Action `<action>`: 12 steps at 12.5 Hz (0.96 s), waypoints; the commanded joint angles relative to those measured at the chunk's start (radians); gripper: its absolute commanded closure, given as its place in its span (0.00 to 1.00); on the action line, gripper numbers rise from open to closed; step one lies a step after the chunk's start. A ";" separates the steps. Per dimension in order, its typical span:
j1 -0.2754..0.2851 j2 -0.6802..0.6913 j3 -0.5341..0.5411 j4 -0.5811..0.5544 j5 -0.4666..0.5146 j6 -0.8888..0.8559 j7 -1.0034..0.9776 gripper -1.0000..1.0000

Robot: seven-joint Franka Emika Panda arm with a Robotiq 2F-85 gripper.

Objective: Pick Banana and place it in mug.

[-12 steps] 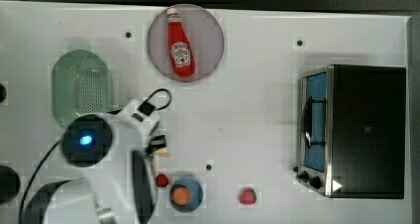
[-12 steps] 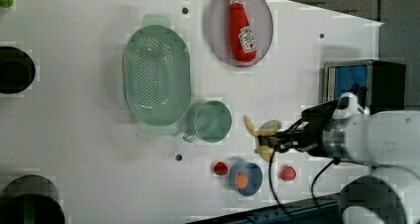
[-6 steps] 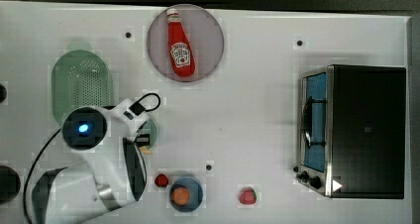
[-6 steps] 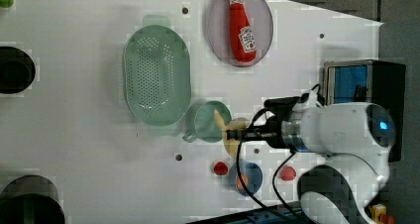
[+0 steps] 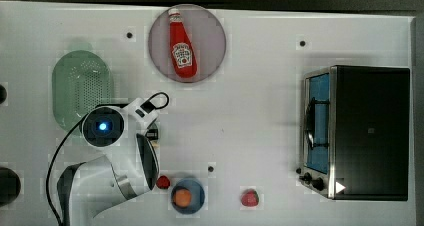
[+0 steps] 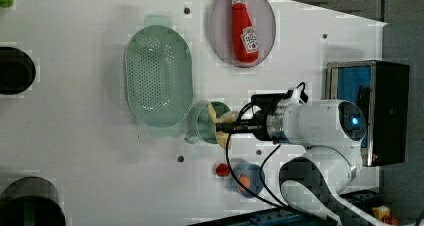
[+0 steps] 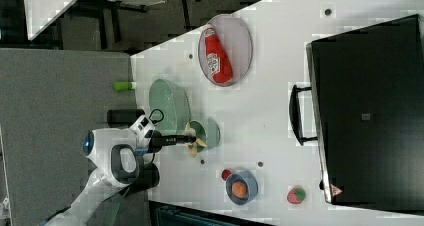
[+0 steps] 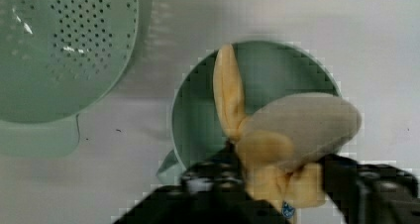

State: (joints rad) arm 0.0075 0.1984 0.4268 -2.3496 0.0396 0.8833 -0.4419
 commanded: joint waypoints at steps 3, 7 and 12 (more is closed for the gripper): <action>0.018 -0.045 -0.015 0.013 -0.023 0.013 0.064 0.00; 0.005 -0.157 -0.069 0.056 -0.017 -0.005 0.065 0.00; -0.003 -0.404 -0.231 0.128 -0.017 -0.320 0.064 0.00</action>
State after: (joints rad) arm 0.0226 -0.1704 0.2194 -2.2773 0.0215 0.5791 -0.4263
